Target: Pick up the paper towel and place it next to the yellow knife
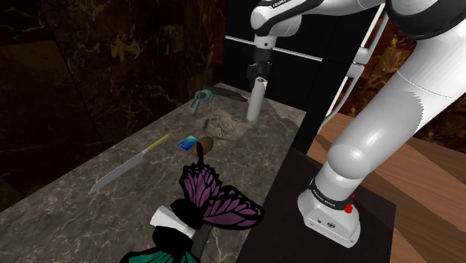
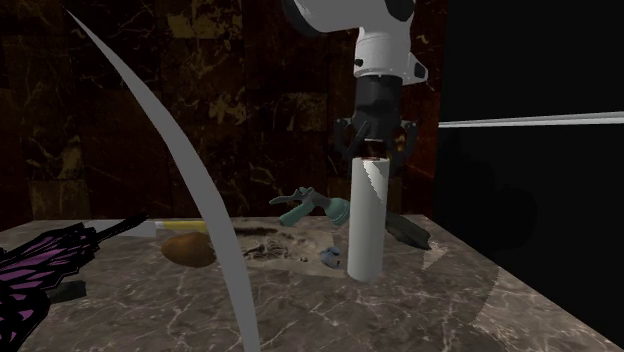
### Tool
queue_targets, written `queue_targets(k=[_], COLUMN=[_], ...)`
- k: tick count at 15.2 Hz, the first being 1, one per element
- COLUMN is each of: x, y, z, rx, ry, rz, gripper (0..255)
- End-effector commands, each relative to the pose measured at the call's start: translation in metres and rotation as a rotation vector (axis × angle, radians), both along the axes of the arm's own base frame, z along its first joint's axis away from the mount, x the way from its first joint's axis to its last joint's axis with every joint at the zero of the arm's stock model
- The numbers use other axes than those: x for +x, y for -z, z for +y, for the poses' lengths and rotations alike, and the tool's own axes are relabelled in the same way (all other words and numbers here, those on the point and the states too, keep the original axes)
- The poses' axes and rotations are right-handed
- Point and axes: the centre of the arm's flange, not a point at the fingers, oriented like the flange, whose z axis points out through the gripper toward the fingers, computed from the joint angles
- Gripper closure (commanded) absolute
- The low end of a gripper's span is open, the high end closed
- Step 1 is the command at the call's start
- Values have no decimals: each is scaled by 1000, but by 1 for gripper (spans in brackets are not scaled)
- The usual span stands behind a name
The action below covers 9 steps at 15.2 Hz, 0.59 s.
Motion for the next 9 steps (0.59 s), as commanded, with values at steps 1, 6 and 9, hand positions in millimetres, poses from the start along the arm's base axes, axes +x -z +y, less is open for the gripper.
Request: queue_targets(k=[1,6,9], x=[1,1,1], y=[-11,-37,-53], z=[1,1,1], rx=[0,0,0], ry=[0,0,0], rz=[0,0,0], gripper=[255,255,255])
